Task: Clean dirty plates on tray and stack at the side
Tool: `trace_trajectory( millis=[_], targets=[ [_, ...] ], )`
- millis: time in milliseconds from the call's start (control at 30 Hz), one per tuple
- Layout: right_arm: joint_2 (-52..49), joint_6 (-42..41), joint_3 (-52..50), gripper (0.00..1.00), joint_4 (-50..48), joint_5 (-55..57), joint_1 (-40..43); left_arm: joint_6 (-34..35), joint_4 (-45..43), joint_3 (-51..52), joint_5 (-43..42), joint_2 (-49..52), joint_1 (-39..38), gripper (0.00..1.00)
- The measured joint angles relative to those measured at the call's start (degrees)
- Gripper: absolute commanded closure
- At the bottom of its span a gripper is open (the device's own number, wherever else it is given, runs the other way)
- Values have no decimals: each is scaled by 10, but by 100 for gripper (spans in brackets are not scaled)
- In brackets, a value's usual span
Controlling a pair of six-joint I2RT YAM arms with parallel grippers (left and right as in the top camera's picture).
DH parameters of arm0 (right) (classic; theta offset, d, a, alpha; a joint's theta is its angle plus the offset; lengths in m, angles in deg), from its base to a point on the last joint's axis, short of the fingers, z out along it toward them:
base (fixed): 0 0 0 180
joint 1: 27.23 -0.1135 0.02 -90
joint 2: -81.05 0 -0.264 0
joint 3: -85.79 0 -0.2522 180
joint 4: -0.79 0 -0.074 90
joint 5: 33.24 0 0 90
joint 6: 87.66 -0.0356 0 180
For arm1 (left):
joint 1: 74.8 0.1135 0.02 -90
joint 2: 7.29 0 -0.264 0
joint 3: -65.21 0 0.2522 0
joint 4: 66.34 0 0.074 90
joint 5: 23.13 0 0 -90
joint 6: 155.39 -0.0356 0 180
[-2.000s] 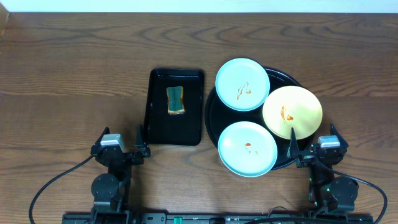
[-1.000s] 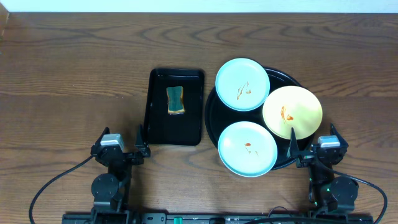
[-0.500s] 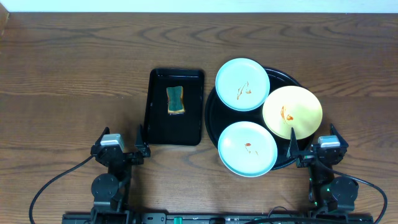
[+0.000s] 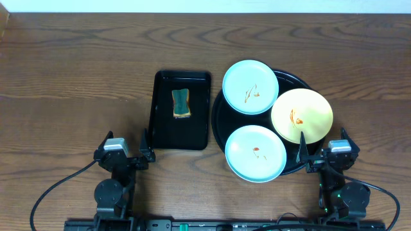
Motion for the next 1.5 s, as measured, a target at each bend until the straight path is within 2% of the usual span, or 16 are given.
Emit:
trace_trajectory(
  millis=[967, 1233, 1500],
  targets=[
    [0, 0, 0, 1, -2, 0, 0, 17, 9, -6, 0, 11, 0, 7],
    [0, -21, 0, 1, 1, 8, 0, 31, 30, -33, 1, 107, 0, 7],
    [-58, -60, 25, 1, 47, 22, 0, 35, 69, -155, 3, 265, 2, 7]
  ],
)
